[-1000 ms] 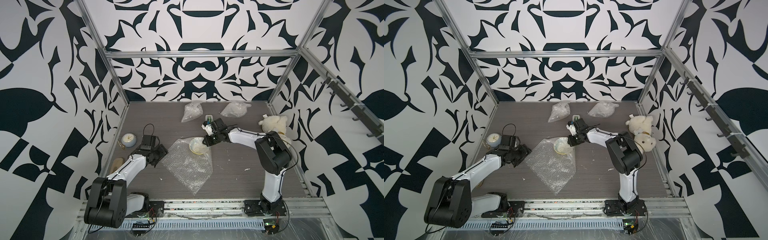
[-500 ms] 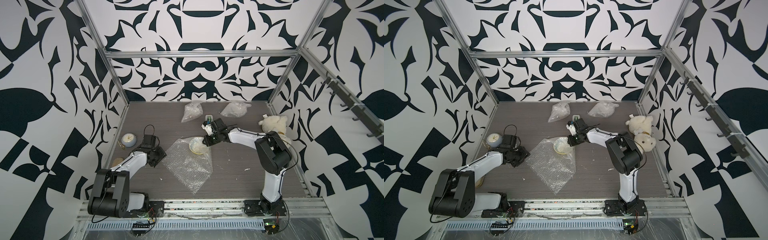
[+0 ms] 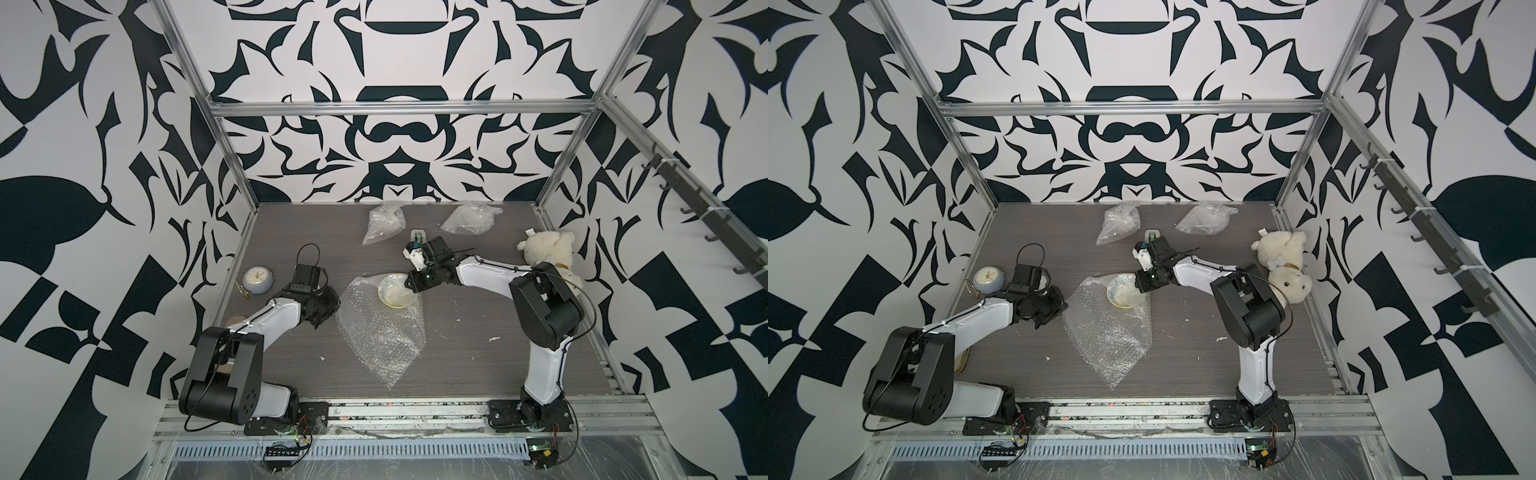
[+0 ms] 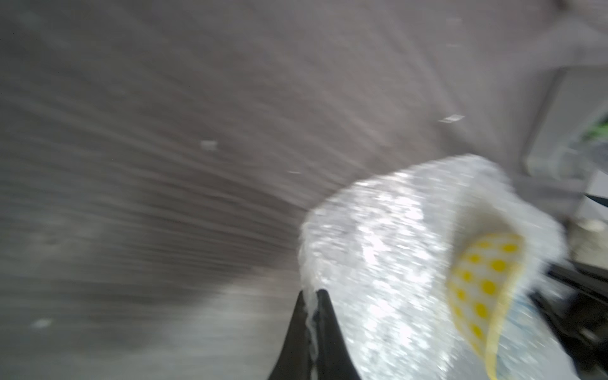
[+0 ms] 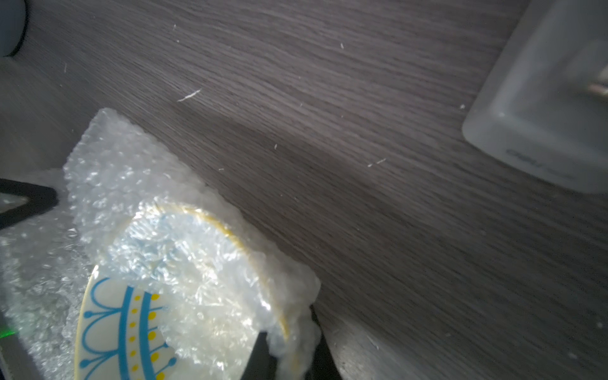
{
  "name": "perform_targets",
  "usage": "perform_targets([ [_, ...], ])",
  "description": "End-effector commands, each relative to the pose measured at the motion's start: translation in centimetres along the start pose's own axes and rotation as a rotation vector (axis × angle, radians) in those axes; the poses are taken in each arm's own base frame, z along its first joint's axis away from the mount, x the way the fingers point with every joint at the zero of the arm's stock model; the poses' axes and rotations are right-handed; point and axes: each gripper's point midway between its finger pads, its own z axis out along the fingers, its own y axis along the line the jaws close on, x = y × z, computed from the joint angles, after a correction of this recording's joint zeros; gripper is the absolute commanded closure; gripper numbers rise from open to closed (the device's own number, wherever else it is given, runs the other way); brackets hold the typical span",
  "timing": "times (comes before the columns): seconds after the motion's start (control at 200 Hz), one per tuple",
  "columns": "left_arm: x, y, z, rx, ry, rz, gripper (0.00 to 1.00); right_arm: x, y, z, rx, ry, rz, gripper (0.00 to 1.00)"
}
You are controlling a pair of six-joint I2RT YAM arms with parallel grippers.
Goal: Wrap bowls in bubble wrap
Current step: Wrap the bowl in bubble wrap.
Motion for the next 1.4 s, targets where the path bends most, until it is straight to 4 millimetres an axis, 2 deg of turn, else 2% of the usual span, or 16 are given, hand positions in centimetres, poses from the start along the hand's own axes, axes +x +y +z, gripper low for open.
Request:
perform_targets([
  [0.0, -1.2, -6.1, -2.8, 0.096, -0.080, 0.117, 0.96, -1.0, 0.1, -0.6, 0.016, -0.039, -0.007, 1.00],
  [0.15, 0.2, -12.7, -4.8, 0.202, -0.115, 0.226, 0.95, -0.9, 0.2, -0.5, 0.016, -0.039, -0.010, 1.00],
  [0.265, 2.1, -16.4, -4.3, 0.296, -0.071, 0.257, 0.94, -1.0, 0.5, -0.7, 0.000, -0.047, -0.007, 1.00],
  [0.435, 3.5, -19.4, -1.6, 0.398, 0.012, 0.240, 0.94, -1.0, 1.2, -0.9, -0.030, -0.057, -0.011, 1.00],
  [0.585, 4.4, -21.0, 1.3, 0.423, 0.085, 0.234, 0.94, -0.7, 1.7, -1.0, -0.052, -0.057, -0.014, 1.00],
  [0.75, 5.3, -21.6, 4.6, 0.443, 0.157, 0.208, 0.94, -0.4, 2.3, -1.0, -0.088, -0.056, -0.011, 1.00],
  [0.915, 6.2, -20.2, 7.2, 0.406, 0.204, 0.176, 0.94, -0.2, 2.2, -1.3, -0.085, -0.065, -0.012, 0.99],
  [0.985, 6.4, -19.6, 7.7, 0.396, 0.207, 0.169, 0.94, -0.1, 2.3, -1.6, -0.087, -0.064, -0.012, 0.95],
  [1.215, 6.5, -18.6, 7.8, 0.371, 0.200, 0.167, 0.94, -0.5, 2.5, -3.4, -0.069, -0.111, -0.018, 0.71],
  [1.395, 6.4, -18.6, 7.7, 0.363, 0.197, 0.176, 0.93, -0.4, 2.7, -4.7, -0.073, -0.119, -0.018, 0.64],
])
